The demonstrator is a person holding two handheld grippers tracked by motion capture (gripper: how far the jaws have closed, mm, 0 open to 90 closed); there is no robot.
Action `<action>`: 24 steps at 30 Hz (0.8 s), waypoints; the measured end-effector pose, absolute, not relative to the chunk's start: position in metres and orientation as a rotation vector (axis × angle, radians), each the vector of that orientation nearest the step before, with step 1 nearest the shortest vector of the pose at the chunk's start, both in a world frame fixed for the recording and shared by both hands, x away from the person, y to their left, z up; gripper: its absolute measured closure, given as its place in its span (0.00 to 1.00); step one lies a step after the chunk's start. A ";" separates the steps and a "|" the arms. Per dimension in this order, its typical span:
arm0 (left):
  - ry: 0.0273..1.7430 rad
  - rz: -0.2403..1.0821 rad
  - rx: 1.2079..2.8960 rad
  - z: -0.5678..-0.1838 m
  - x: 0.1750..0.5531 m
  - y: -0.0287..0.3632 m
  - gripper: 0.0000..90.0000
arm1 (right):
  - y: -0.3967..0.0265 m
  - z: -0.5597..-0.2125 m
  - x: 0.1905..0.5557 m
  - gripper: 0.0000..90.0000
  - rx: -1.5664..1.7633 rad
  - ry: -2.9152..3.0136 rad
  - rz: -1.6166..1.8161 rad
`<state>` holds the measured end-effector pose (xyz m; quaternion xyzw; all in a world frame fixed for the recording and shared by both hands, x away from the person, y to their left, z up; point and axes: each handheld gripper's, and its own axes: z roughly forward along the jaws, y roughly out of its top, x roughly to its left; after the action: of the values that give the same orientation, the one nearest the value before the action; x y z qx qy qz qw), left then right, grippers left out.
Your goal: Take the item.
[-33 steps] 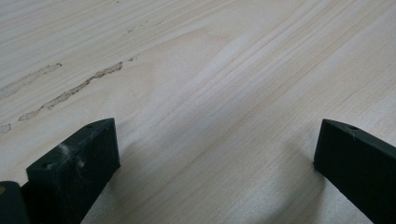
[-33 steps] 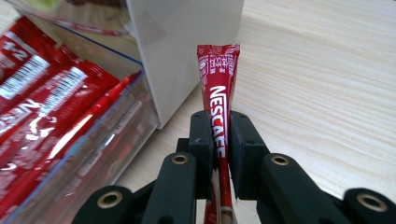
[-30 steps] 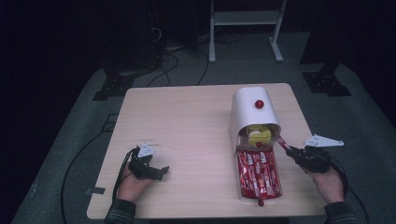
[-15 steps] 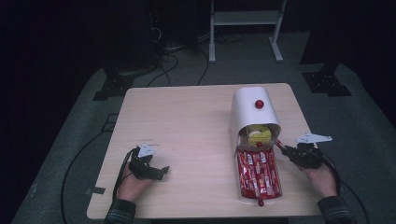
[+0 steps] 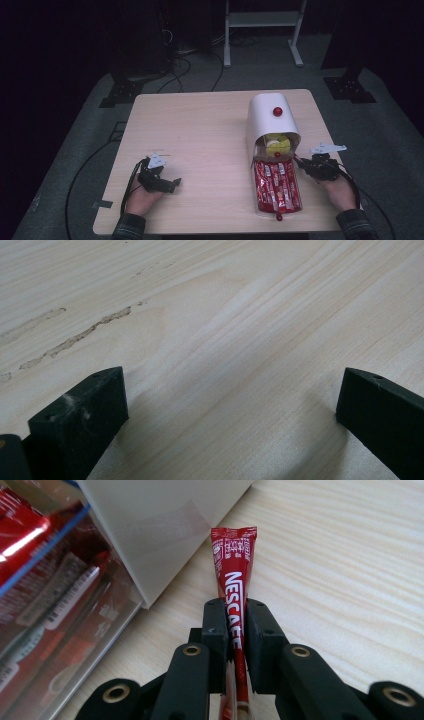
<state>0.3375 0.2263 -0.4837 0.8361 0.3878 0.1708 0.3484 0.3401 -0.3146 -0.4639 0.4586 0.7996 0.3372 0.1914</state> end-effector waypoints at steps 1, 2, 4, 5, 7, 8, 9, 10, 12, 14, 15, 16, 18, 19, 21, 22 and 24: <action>1.005 0.443 2.168 -0.484 0.338 0.226 0.00 | -0.315 -0.465 0.340 0.88 1.288 2.251 0.946; 1.006 0.442 2.167 -0.484 0.338 0.226 0.00 | -0.314 -0.465 0.340 0.88 1.291 2.254 0.942; 1.005 0.443 2.168 -0.484 0.338 0.226 0.00 | -0.314 -0.466 0.341 0.88 1.290 2.261 0.940; 1.005 0.443 2.168 -0.484 0.338 0.226 0.00 | -0.313 -0.467 0.341 0.88 1.292 2.264 0.937; 1.005 0.443 2.168 -0.484 0.338 0.226 0.00 | -0.312 -0.467 0.341 0.88 1.291 2.271 0.931; 1.005 0.443 2.168 -0.484 0.338 0.226 0.00 | -0.312 -0.468 0.341 0.88 1.288 2.272 0.927; 1.005 0.443 2.168 -0.484 0.338 0.226 0.00 | -0.311 -0.468 0.341 0.88 1.289 2.271 0.927; 1.005 0.443 2.168 -0.484 0.338 0.226 0.00 | -0.311 -0.468 0.341 0.88 1.292 2.272 0.928; 1.005 0.443 2.167 -0.484 0.337 0.226 0.00 | -0.312 -0.468 0.342 0.87 1.297 2.275 0.928; 1.005 0.443 2.168 -0.484 0.337 0.226 0.00 | -0.311 -0.469 0.343 0.86 1.299 2.282 0.926; 1.005 0.443 2.168 -0.484 0.337 0.226 0.00 | -0.311 -0.469 0.343 0.86 1.298 2.284 0.925; 1.005 0.443 2.168 -0.484 0.337 0.226 0.00 | -0.311 -0.469 0.342 0.86 1.299 2.285 0.923; 1.005 0.443 2.168 -0.484 0.337 0.226 0.00 | -0.311 -0.469 0.342 0.86 1.300 2.286 0.924; 1.005 0.443 2.168 -0.484 0.337 0.226 0.00 | -0.311 -0.469 0.342 0.86 1.299 2.285 0.926; 1.005 0.443 2.168 -0.484 0.337 0.226 0.00 | -0.312 -0.469 0.342 0.84 1.301 2.283 0.929; 1.005 0.443 2.168 -0.484 0.337 0.226 0.00 | -0.312 -0.469 0.342 0.81 1.302 2.282 0.931; 1.005 0.443 2.168 -0.484 0.337 0.226 0.00 | -0.312 -0.468 0.342 0.77 1.302 2.277 0.941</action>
<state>0.3375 0.2263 -0.4836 0.8363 0.3876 0.1708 0.3482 0.3420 -0.3124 -0.4681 0.4600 0.8043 0.3323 0.1764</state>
